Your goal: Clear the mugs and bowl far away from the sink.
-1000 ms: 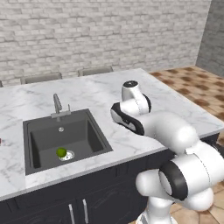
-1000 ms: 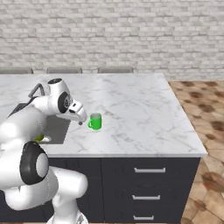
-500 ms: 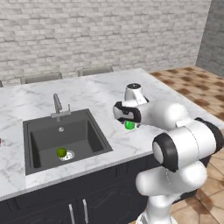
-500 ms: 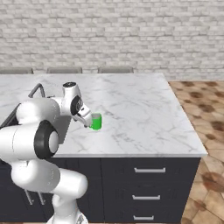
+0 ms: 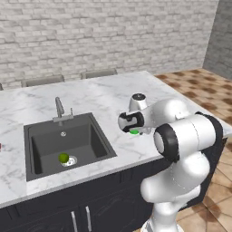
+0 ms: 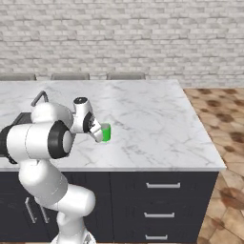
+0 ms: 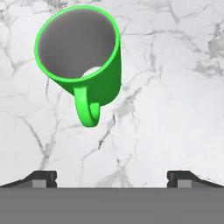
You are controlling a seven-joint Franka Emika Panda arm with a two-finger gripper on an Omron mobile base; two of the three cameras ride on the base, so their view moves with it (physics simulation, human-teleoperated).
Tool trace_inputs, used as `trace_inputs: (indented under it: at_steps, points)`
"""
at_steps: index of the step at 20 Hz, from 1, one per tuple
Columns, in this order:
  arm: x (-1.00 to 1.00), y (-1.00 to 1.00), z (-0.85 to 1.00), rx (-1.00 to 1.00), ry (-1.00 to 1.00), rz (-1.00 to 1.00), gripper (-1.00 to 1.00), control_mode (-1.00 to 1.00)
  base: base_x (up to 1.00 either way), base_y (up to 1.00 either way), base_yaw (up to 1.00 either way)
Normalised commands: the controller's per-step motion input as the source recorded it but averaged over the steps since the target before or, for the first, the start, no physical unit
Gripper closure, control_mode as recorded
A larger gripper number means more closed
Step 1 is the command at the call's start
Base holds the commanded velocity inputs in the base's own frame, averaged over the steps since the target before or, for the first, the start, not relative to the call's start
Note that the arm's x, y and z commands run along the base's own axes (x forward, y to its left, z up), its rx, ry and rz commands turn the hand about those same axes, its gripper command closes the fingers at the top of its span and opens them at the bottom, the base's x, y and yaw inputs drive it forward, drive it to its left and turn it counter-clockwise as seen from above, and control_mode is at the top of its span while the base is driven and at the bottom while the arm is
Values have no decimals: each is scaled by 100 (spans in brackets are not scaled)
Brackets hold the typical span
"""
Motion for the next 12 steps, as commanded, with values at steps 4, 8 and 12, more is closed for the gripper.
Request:
trace_inputs:
  at_steps: [4,8,12]
  points:
    - [44,-4,-10,2,0,-8,-100,-100,0,0,0]
    - [41,-5,0,1,0,-7,-100,-100,0,0,0]
    - [33,0,-9,0,0,-7,-100,-100,0,0,0]
